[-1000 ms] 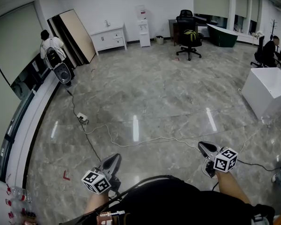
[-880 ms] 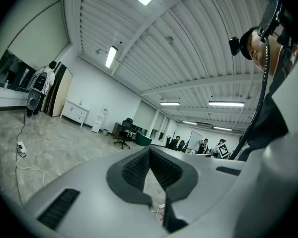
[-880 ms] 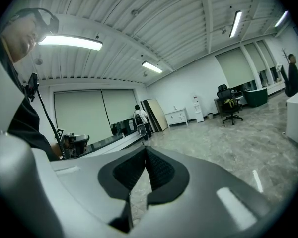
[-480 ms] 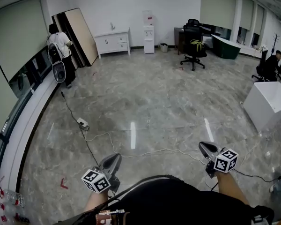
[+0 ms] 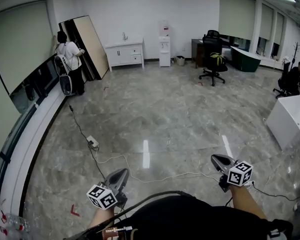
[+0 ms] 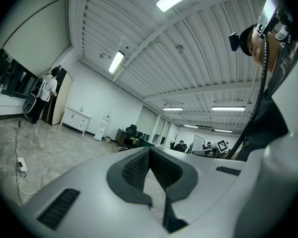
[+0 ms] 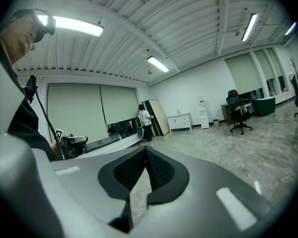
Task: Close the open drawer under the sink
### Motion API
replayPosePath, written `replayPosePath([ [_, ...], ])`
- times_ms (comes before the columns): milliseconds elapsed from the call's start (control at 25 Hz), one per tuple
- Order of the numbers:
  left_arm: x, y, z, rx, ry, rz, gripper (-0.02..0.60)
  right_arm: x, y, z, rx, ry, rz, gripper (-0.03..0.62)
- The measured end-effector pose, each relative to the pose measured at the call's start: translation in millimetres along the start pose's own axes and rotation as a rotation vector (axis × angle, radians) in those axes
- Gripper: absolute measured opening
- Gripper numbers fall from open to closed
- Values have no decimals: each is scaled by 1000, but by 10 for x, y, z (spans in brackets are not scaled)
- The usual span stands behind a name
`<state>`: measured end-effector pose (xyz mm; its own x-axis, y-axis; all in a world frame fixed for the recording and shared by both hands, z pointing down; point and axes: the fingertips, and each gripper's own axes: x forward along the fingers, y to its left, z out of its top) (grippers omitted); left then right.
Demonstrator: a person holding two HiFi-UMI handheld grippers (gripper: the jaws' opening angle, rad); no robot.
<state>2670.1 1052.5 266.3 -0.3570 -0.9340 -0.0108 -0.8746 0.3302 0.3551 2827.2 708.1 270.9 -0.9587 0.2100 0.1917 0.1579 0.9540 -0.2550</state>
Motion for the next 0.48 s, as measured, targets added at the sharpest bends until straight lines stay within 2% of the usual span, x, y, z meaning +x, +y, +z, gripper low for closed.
replayPosePath([
  [280, 136, 635, -2, -40, -16, 102, 0, 820, -304, 39, -4, 48, 62, 2],
  [480, 615, 889, 103, -27, -35, 158, 0, 1426, -768, 252, 1, 51, 146, 2],
])
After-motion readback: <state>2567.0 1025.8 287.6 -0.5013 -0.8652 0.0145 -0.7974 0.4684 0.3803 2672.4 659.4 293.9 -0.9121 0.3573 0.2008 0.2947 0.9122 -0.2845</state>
